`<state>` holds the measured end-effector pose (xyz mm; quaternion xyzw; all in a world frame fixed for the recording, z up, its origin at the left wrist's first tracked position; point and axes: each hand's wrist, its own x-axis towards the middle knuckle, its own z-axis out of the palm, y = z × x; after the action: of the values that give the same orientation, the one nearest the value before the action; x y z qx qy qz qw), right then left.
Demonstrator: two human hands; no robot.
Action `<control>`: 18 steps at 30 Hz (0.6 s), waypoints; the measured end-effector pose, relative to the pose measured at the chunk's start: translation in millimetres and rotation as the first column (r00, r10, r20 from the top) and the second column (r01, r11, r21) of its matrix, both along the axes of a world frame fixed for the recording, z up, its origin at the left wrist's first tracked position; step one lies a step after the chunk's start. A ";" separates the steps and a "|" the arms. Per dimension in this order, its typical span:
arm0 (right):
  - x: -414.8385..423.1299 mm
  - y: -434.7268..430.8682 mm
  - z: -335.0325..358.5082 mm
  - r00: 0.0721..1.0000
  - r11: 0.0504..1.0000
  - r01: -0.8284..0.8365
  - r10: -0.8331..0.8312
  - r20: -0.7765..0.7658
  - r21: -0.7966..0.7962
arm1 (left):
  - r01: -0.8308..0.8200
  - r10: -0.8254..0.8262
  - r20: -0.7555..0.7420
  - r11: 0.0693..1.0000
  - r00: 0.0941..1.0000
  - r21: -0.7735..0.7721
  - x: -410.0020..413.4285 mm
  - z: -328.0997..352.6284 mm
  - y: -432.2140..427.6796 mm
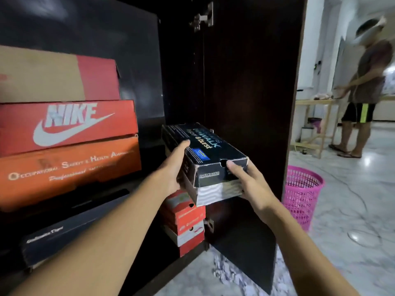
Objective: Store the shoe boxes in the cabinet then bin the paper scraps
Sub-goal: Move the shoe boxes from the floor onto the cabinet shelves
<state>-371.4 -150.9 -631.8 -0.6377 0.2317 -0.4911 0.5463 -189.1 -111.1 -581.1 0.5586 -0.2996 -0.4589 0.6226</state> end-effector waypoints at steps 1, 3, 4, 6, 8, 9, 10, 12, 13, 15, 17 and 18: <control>12.1 -13.0 2.2 1.000 1.000 0.014 -0.014 0.007 0.010 | -0.028 0.028 0.008 1.000 1.000 -0.011 6.7 0.2 -9.3; 36.0 -38.7 6.0 0.998 0.997 0.057 -0.059 0.026 0.053 | -0.085 0.088 0.073 0.995 0.993 -0.043 22.7 -5.9 -31.8; 45.5 -49.1 6.8 0.996 0.994 0.089 -0.091 0.024 0.060 | -0.102 0.108 0.135 0.993 0.985 -0.051 32.9 -14.2 -44.7; 63.9 -66.1 7.6 0.991 0.990 0.128 -0.129 0.019 0.061 | -0.091 0.106 0.304 0.994 0.947 -0.064 48.5 -29.0 -63.7; 81.2 -83.9 4.2 0.990 0.989 0.137 -0.139 0.027 0.051 | -0.042 0.078 0.465 0.995 0.882 -0.086 43.7 -24.3 -52.6; 88.8 -91.0 1.9 0.989 0.989 0.145 -0.145 0.022 0.041 | -0.024 0.070 0.532 0.995 0.844 -0.093 43.1 -24.1 -50.1; 96.6 -99.7 -1.0 0.987 0.987 0.158 -0.159 0.018 0.029 | -0.024 0.076 0.579 0.995 0.812 -0.097 45.9 -25.8 -51.1; 111.7 -117.3 -4.3 0.983 0.983 0.184 -0.184 -0.001 -0.003 | -0.055 0.139 0.637 0.987 0.758 -0.149 57.3 -27.1 -60.3; 119.3 -128.6 -5.5 0.974 0.974 0.225 -0.225 -0.039 -0.022 | -0.082 0.178 0.665 0.981 0.726 -0.174 65.3 -27.5 -69.3; 131.2 -147.8 -4.4 0.918 0.941 0.329 -0.338 -0.205 -0.078 | -0.123 0.214 0.723 0.976 0.656 -0.178 76.6 -25.6 -86.3; 141.6 -159.2 -0.1 0.853 0.907 0.403 -0.421 -0.307 -0.124 | -0.153 0.217 0.763 0.976 0.609 -0.155 83.6 -21.7 -101.1; 147.1 -163.8 2.0 0.836 0.894 0.422 -0.448 -0.316 -0.151 | -0.156 0.210 0.766 0.977 0.607 -0.144 85.9 -18.7 -107.5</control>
<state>-224.3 -314.8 -629.8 -0.6639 0.4433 -0.4921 0.3473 -103.2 -218.6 -599.9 0.7097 -0.4941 -0.0972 0.4927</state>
